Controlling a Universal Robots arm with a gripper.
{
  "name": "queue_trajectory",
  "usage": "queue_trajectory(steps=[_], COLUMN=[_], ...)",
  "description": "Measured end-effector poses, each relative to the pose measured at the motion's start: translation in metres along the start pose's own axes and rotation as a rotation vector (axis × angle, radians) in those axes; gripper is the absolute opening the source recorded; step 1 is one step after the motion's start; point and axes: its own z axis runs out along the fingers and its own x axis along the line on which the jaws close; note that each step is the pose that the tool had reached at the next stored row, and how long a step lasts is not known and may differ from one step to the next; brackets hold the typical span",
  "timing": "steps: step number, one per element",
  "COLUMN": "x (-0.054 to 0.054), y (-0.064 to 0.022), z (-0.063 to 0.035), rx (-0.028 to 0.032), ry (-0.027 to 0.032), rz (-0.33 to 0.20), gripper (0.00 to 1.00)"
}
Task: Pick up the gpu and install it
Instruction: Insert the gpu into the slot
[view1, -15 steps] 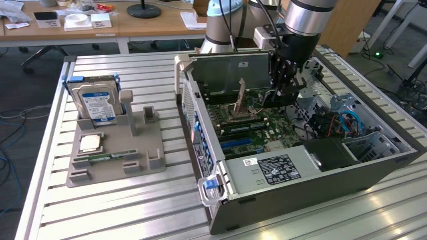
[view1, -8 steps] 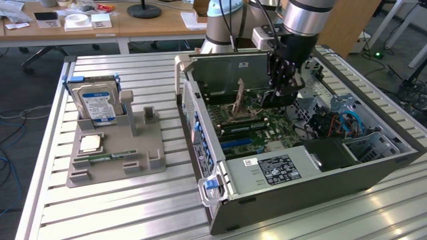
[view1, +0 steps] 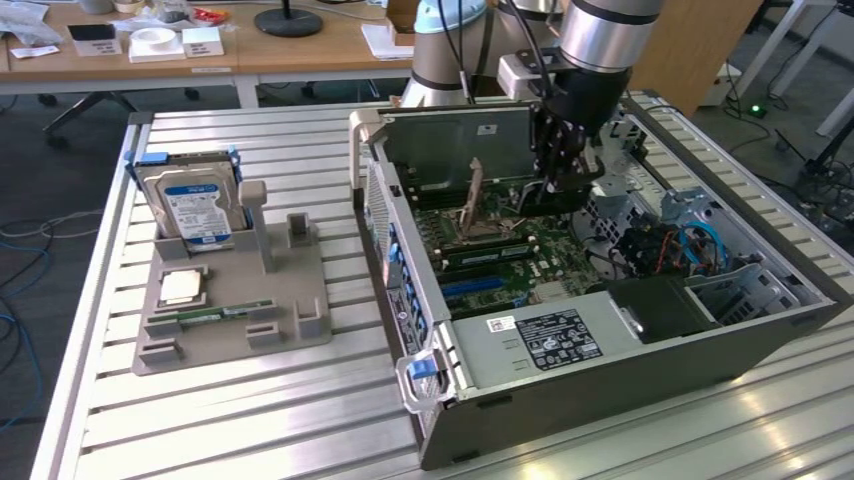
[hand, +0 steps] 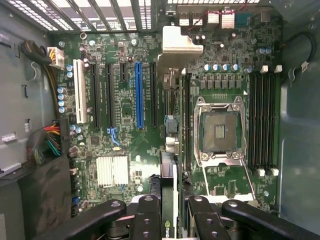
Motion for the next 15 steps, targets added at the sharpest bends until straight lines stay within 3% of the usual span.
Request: queue_trajectory(steps=[15], x=[0.014], y=[0.0073], z=[-0.0007], rx=[0.0009], ry=[-0.0001], rz=[-0.003], gripper=[0.26])
